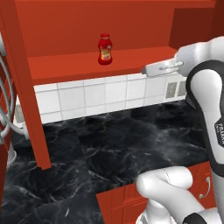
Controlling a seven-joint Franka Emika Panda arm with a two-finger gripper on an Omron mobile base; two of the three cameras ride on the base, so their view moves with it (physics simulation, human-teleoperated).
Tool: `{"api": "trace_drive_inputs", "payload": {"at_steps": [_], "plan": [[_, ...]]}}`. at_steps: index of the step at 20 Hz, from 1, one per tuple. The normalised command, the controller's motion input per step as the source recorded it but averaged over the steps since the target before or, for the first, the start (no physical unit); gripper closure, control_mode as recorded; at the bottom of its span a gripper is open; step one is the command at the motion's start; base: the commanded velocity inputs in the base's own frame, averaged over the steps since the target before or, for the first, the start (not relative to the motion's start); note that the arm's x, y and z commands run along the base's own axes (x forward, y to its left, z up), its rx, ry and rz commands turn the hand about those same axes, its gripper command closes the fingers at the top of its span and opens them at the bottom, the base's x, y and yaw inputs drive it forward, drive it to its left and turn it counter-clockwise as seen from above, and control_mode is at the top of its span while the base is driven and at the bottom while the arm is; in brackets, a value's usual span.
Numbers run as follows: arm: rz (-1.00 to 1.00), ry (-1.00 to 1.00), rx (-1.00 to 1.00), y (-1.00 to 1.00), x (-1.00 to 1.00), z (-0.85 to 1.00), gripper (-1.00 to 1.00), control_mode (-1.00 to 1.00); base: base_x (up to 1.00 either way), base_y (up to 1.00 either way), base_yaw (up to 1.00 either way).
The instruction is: Collect the paprika, ketchup, and shaker from the cabinet and place them next to the stove.
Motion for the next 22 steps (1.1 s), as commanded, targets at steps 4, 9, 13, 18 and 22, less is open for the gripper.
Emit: {"api": "trace_drive_inputs", "payload": {"at_steps": [4, 9, 13, 18, 22], "plan": [[0.01, 0.00, 0.00, -0.14, 0.38, 0.23, -1.00, -1.00, 0.00, 0.00, 0.00], [0.00, 0.00, 0.00, -0.15, 0.10, -0.01, -1.00, -1.00, 0.00, 0.00, 0.00], [0.00, 0.02, 0.02, -0.25, 0.32, -0.01, -1.00, -1.00, 0.00, 0.00, 0.00], [0.02, 0.04, 0.01, -0.22, 0.67, 0.18, -1.00, -1.00, 0.00, 0.00, 0.00], [0.05, 0.00, 0.00, -0.06, 0.46, 0.10, -1.00, -1.00, 0.00, 0.00, 0.00]]}}
